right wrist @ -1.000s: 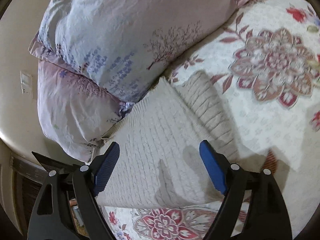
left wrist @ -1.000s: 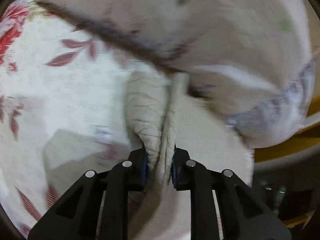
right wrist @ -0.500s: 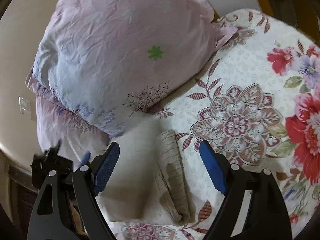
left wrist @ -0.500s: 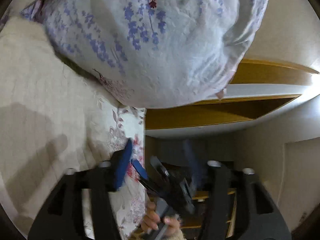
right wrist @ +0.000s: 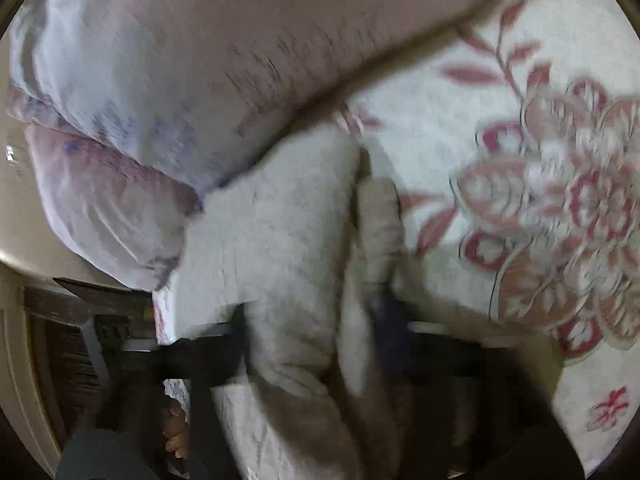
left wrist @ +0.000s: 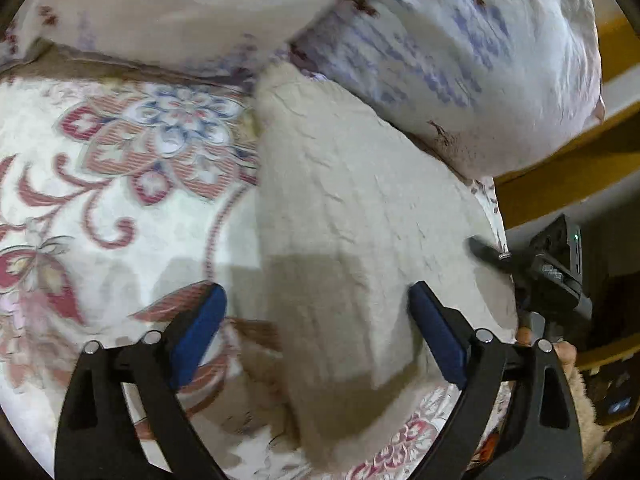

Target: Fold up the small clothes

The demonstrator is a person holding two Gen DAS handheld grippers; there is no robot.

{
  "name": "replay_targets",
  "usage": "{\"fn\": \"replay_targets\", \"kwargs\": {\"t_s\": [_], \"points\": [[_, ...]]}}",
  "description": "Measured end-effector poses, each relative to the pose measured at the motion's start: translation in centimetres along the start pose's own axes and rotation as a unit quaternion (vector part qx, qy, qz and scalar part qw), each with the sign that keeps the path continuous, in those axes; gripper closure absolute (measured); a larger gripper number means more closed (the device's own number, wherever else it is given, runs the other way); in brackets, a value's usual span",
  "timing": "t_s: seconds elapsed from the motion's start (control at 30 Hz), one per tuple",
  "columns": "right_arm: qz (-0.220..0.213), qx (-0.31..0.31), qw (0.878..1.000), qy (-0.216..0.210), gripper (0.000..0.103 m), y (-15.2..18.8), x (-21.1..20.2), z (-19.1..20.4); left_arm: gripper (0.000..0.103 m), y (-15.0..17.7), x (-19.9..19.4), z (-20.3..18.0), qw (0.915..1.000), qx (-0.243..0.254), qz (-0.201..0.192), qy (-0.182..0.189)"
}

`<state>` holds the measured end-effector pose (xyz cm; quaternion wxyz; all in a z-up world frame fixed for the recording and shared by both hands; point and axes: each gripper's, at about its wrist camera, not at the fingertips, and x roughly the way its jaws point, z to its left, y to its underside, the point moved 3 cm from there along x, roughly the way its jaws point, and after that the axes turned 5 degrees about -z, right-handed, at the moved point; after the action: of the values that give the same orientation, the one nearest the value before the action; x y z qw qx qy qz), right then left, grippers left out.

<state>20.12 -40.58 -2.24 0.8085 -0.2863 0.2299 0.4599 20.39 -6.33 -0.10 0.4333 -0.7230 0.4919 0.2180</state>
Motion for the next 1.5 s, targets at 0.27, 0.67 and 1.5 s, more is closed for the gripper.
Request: {"fn": "replay_targets", "kwargs": {"t_s": [0.27, 0.67, 1.5], "points": [[-0.03, -0.07, 0.993, -0.089, 0.077, 4.1, -2.4, 6.5, 0.064, -2.3, -5.3, 1.1, 0.9942, 0.053, -0.025, 0.09], [-0.066, -0.08, 0.995, -0.012, 0.047, 6.8, 1.1, 7.4, 0.01, 0.2, -11.1, 6.1, 0.9674, 0.143, -0.129, -0.165], [-0.106, -0.296, 0.917, 0.244, 0.008, 23.3, 1.4, 9.0, 0.002, 15.1, -8.8, 3.0, 0.9563, 0.159, -0.09, -0.229]]}}
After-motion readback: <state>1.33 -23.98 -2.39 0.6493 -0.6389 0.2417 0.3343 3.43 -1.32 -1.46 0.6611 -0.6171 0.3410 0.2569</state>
